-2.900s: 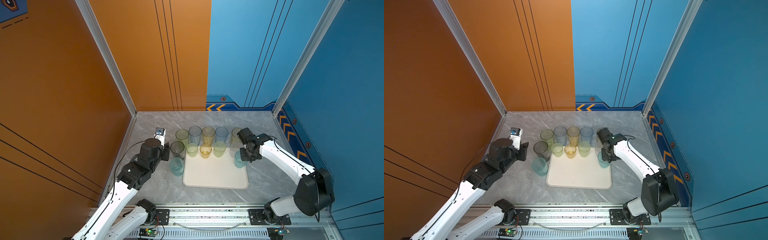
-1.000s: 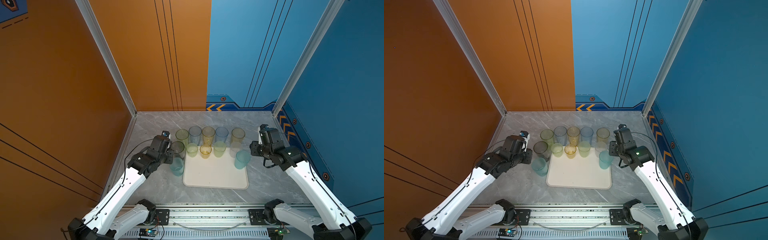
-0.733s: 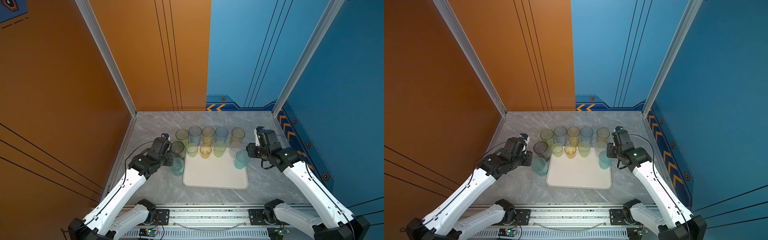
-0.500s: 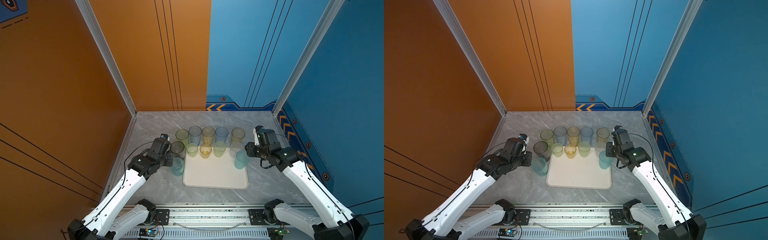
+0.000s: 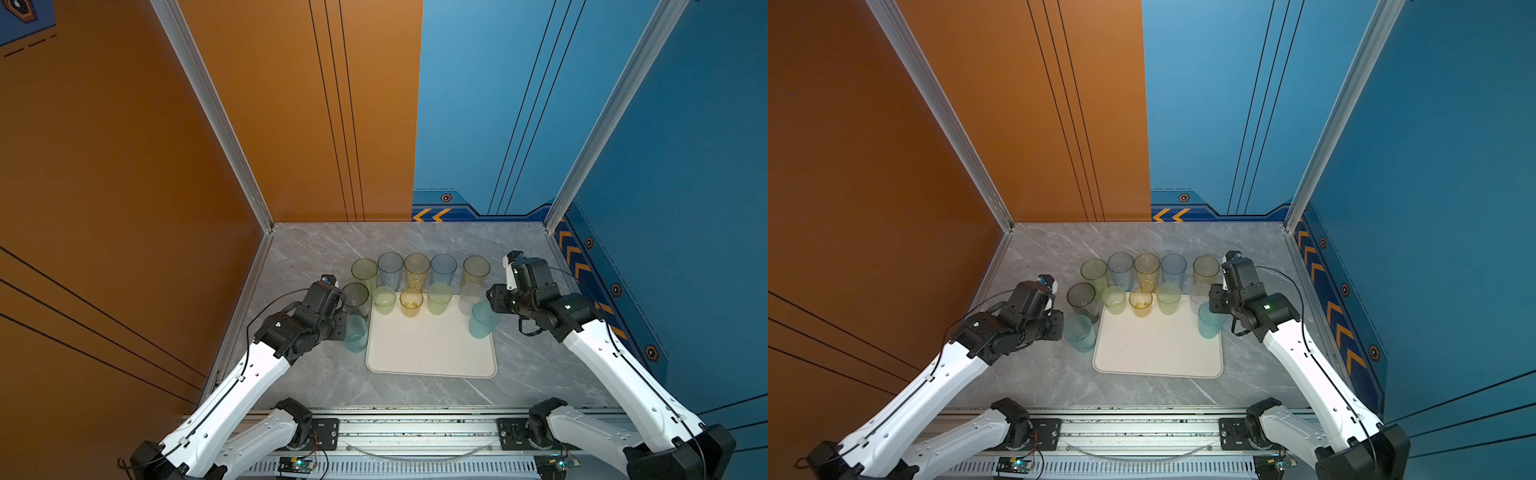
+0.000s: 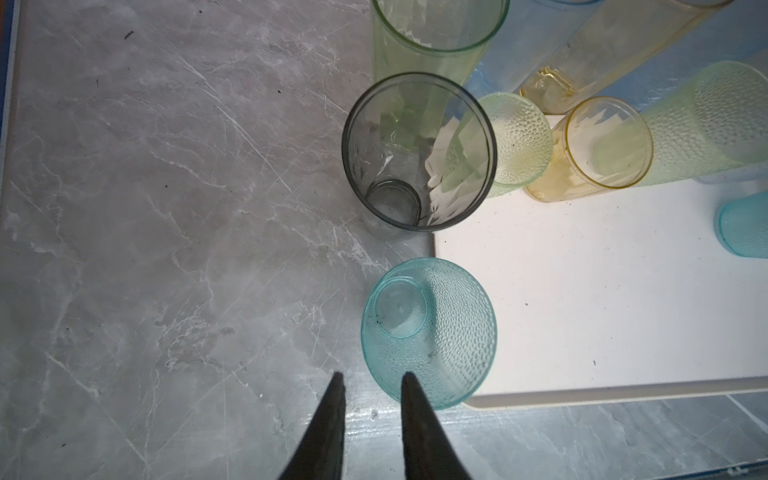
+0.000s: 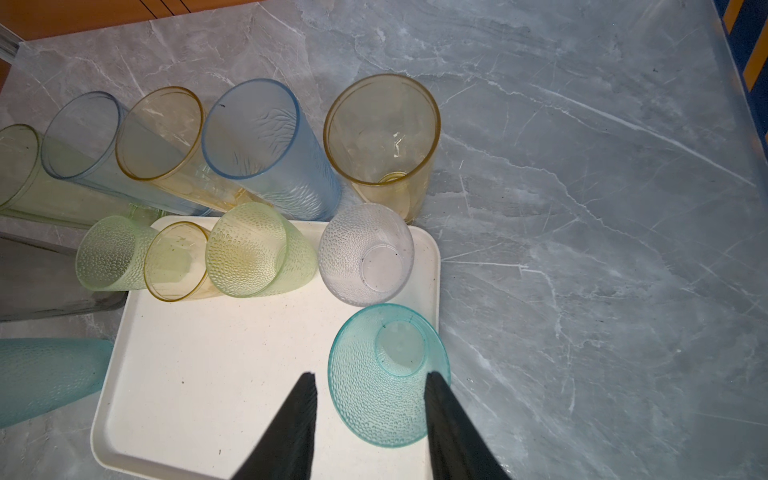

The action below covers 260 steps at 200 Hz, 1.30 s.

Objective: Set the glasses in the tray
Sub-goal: 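Draw the right gripper up while the left gripper moves over the other teal cup, then lower the left gripper onto the second teal dimpled cup and close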

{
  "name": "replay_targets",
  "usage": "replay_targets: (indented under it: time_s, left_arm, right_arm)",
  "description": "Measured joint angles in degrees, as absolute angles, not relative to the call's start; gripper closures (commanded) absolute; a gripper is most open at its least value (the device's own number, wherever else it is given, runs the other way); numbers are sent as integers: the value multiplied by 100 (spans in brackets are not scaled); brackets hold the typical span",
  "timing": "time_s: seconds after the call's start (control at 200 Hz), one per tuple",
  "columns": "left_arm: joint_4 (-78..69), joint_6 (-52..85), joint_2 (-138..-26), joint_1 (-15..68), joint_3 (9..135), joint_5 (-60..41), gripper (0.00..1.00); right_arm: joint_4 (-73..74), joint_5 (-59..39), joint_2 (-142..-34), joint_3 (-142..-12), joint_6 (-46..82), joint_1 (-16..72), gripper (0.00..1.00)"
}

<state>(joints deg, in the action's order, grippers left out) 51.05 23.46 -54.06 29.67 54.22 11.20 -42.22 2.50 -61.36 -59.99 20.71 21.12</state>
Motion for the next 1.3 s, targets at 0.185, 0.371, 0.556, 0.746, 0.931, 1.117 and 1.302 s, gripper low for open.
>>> replay_targets:
  time_s: [0.185, 0.371, 0.556, 0.746, 0.931, 1.117, 1.302]
  left_arm:
    - [5218, 2456, -5415, 3020, 5419, 1107, 74]
    - [5218, 2536, -5540, 3052, 5352, 1107, 74]
    - [5186, 2558, -5739, 3050, 5236, 1109, 74]
    - [4998, 2558, -5854, 2963, 5142, 1103, 74]
    - [4757, 2552, -6132, 2814, 5054, 1055, 74]
    - [4582, 2521, -6285, 2683, 4998, 996, 74]
    - [4497, 2486, -6379, 2591, 4945, 952, 75]
  right_arm:
    - [-4171, 141, -6141, -5996, 2027, 2112, 58]
    - [-4125, 95, -6141, -5959, 2027, 2112, 58]
    - [-4093, -10, -6141, -5918, 2027, 2112, 58]
    - [-4082, -54, -6141, -5918, 2027, 2123, 58]
    - [-4071, -132, -6141, -5918, 2025, 2132, 58]
    - [-4066, -134, -6141, -5918, 1966, 2132, 58]
    - [-4058, -137, -6149, -5918, 1931, 2132, 58]
